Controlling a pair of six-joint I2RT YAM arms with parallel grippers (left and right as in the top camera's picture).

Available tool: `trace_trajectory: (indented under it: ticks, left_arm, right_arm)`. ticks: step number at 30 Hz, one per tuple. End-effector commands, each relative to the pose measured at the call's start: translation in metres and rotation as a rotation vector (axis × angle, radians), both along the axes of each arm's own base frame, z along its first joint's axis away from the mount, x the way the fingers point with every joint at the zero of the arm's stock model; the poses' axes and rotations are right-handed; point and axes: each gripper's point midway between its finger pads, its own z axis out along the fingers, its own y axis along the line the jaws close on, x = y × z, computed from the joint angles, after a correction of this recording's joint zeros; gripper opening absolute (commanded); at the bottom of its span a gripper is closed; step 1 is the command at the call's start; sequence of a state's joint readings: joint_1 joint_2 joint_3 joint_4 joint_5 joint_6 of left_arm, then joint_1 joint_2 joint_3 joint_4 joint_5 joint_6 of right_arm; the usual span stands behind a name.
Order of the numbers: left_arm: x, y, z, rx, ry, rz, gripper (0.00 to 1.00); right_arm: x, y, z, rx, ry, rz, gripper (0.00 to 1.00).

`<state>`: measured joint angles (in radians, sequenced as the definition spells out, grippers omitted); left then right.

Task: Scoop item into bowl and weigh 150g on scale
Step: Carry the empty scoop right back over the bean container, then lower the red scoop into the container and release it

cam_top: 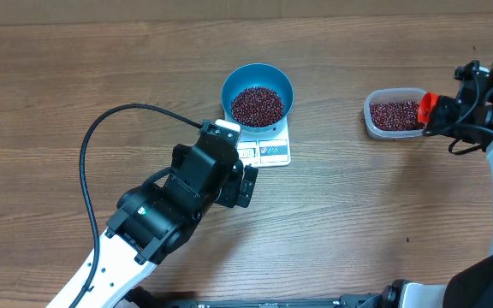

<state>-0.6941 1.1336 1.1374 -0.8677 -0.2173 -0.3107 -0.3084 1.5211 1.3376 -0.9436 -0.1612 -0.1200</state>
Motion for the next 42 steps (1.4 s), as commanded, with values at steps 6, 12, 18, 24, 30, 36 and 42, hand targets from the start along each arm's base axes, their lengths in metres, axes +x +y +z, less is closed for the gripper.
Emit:
trace_trajectory:
  ticks: [6,12,18,24,30,36,42]
  left_arm:
    - [0.000,-0.001,-0.002,0.011,0.000,-0.017,1.00]
    - [0.000,-0.001,-0.002,0.011,0.000,-0.017,1.00]
    - [0.000,-0.001,-0.002,0.011,0.000,-0.017,1.00]
    - [0.000,-0.001,-0.002,0.011,0.000,-0.017,1.00]
    - [0.000,-0.001,-0.002,0.011,0.000,-0.017,1.00]
    - [0.000,-0.001,-0.002,0.011,0.000,-0.017,0.99]
    - [0.000,-0.001,-0.002,0.011,0.000,-0.017,0.99]
  right_arm:
    - [0.007,0.018,0.015,-0.296,0.002,0.093,0.04]
    - [0.009,0.022,0.022,-0.429,0.005,0.046,0.04]
    - [0.010,0.027,0.021,-0.365,-0.012,-0.029,0.04]
    - [0.011,0.047,0.014,-0.201,-0.018,-0.056,0.04]
    - [0.015,0.054,0.002,-0.093,-0.001,-0.161,0.04]
    - [0.026,0.054,-0.022,-0.082,0.042,-0.175,0.04]
    - [0.030,0.054,-0.066,-0.089,0.156,-0.170,0.04]
